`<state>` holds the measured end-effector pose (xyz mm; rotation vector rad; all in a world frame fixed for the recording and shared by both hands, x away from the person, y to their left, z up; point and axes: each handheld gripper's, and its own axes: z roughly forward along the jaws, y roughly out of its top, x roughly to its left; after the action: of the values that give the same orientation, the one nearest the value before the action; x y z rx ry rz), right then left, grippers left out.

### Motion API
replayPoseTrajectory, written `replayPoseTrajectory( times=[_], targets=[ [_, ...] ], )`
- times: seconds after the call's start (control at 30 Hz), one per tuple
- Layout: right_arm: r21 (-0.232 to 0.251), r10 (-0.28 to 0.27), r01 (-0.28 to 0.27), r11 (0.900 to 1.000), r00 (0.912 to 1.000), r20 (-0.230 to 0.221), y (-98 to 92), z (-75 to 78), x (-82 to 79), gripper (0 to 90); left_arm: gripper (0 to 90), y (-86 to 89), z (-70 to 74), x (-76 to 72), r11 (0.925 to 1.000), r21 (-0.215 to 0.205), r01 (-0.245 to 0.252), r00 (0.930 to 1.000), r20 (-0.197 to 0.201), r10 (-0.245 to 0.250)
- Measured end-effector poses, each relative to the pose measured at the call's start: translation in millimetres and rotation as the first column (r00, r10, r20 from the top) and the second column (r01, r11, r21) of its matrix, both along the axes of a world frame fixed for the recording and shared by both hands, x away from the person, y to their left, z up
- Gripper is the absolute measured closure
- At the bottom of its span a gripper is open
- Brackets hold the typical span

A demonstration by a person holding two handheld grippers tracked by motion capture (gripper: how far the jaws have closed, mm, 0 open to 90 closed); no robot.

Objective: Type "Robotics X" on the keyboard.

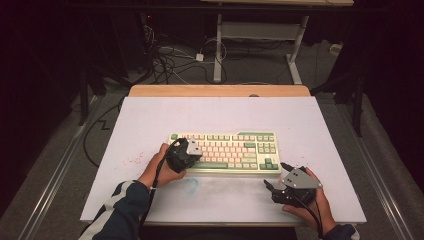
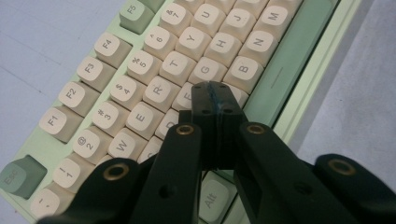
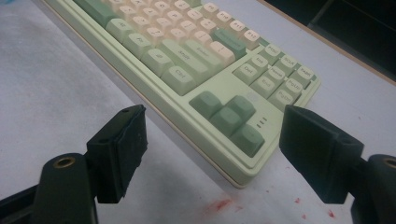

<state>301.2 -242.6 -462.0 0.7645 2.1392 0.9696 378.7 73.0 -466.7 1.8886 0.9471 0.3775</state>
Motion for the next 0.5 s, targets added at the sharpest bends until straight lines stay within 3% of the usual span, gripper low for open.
replayPoseTrajectory(
  times=[0.03, 0.27, 0.37, 0.5],
  targets=[
    [0.001, 0.0, 0.0, 1.0, 1.0, 0.0, 0.1, 0.0, -0.1, 24.4, 87.1, 0.1, -1.8, 0.2, 0.9999, 0.011, 0.0, 1.0, 0.003, 0.0],
    [0.0, 0.001, -0.001, 1.0, 1.0, 0.004, 0.2, 0.9, -0.6, 24.4, 83.5, 1.9, 1.9, -0.9, 0.9999, -0.013, -0.006, 0.9995, 0.032, 0.006],
    [0.003, -0.001, 0.001, 1.0, 1.0, 0.008, -0.3, 1.6, -0.7, 24.4, 77.1, 4.5, 5.5, -1.9, 0.9997, -0.023, -0.012, 0.9982, 0.058, 0.013],
    [0.005, -0.003, 0.003, 1.0, 1.0, 0.006, -0.7, 1.8, -0.5, 24.4, 59.9, 9.5, 10.2, -3.3, 0.9987, -0.045, -0.022, 0.9945, 0.101, 0.026]
  ],
)
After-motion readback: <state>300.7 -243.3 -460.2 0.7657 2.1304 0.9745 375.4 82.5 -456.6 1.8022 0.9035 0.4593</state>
